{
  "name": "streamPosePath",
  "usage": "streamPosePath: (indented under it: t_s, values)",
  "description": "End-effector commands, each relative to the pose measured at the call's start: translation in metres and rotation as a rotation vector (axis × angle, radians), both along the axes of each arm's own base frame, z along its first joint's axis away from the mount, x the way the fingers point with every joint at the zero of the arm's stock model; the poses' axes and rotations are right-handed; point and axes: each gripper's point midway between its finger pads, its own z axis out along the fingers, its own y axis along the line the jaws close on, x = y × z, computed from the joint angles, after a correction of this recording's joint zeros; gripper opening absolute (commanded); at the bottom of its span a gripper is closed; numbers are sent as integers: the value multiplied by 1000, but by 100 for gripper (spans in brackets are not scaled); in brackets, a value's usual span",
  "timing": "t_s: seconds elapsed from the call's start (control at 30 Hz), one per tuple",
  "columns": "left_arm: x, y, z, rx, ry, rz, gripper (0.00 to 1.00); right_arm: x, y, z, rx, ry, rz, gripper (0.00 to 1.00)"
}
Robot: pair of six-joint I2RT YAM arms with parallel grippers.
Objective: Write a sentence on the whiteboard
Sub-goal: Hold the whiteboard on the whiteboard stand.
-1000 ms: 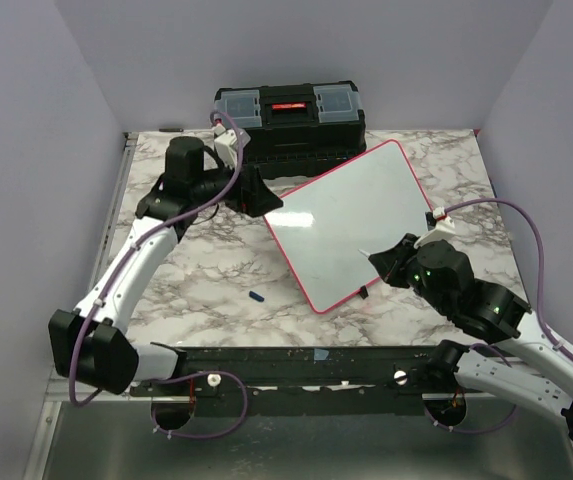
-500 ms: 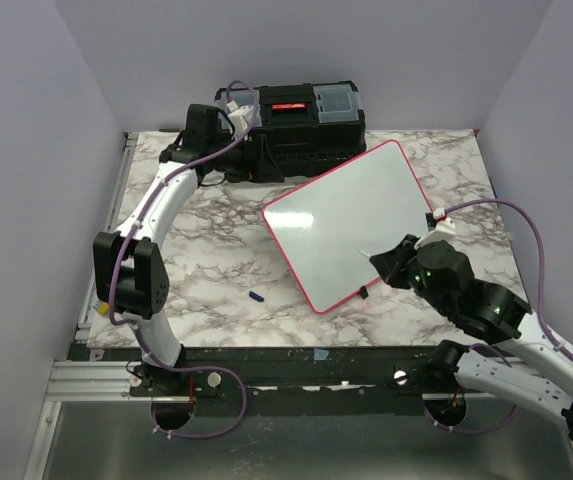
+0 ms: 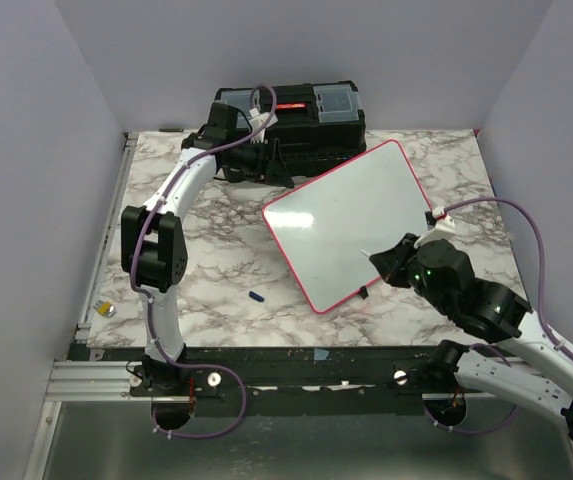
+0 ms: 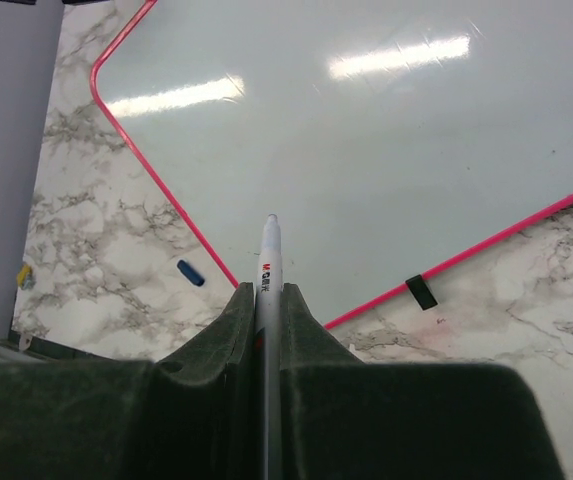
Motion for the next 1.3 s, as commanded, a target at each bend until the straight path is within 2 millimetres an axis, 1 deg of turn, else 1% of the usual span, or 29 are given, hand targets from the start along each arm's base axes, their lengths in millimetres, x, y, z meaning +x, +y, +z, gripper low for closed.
streamPosePath:
  t_s: [0.0, 0.13, 0.2, 0.47, 0.67, 0.83, 0.97, 1.1, 1.27]
  values:
    - [-13, -23, 5, -33, 4, -92, 65, -2, -2, 11, 0, -18, 12, 1]
    - [-17, -36, -4, -24, 24, -118, 63, -3, -3, 11, 3, -21, 11, 1]
    - [-18, -40, -9, -21, 34, -121, 60, -4, -4, 13, 7, -24, 9, 1]
    - [-18, -55, -11, -39, 46, -139, 49, -8, -12, 17, 2, -31, -1, 1]
    - [-20, -61, -15, -47, 64, -156, 36, -9, -16, 17, 5, -35, -9, 1]
    - [-23, -64, -7, -59, 47, -167, 17, -10, -16, 15, 3, -30, -5, 1]
    - [-25, -64, 3, -73, 17, -166, 11, -10, -16, 14, 0, -29, -8, 1]
    - [-28, -66, 14, -80, -4, -168, 1, -10, -16, 12, -4, -26, -7, 1]
    - [-34, -68, 23, -82, -22, -174, 0, -9, -16, 11, -9, -24, -7, 1]
